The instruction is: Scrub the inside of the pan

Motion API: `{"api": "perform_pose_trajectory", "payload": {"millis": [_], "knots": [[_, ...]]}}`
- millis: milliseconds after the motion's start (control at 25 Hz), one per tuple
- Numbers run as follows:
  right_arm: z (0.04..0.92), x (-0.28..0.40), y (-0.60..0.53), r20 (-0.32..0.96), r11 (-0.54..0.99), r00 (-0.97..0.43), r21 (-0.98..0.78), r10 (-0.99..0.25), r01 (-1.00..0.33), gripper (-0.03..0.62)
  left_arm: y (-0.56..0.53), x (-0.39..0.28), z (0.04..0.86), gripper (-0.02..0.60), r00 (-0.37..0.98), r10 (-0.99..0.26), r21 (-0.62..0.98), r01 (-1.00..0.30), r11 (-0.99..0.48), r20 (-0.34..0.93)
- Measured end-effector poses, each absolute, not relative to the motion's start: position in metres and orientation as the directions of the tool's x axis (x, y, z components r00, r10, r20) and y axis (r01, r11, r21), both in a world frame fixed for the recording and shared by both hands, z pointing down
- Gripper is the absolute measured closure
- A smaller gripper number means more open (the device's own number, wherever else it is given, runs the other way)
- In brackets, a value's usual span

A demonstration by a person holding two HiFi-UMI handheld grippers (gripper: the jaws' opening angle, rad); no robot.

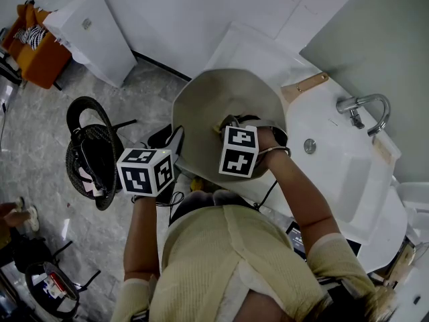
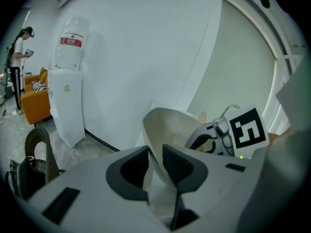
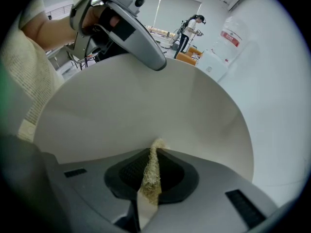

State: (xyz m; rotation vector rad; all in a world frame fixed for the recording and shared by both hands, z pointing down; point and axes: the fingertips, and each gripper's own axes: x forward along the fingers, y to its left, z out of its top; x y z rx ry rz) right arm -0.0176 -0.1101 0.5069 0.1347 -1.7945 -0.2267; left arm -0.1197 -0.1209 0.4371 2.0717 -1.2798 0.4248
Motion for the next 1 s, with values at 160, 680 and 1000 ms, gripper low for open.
{"api": "perform_pose_trajectory", "payload": {"millis": [160,680,1000], "knots": [[0.507,-0.019,-0.103,0.954,0.977,-0.229,0.209,-0.192,0.052,0.540,-0.121,-0.120,0.437,0.442,0.469,-0.667,0.362,-0.881,-0.305,0.579],[0.504,-0.024,-0.083,0.963,0.985,-0.239,0.150,-0.127,0.083,0.540,-0.120,-0.121,0.437,0.442,0.460,-0.675,0.358,-0.885,-0.298,0.577],[0.491,-0.028,-0.076,0.945,0.990,-0.314,0.122,-0.095,0.068,0.540,-0.119,-0.121,0.435,0.442,0.466,-0.685,0.370,-0.880,-0.297,0.560]]}}
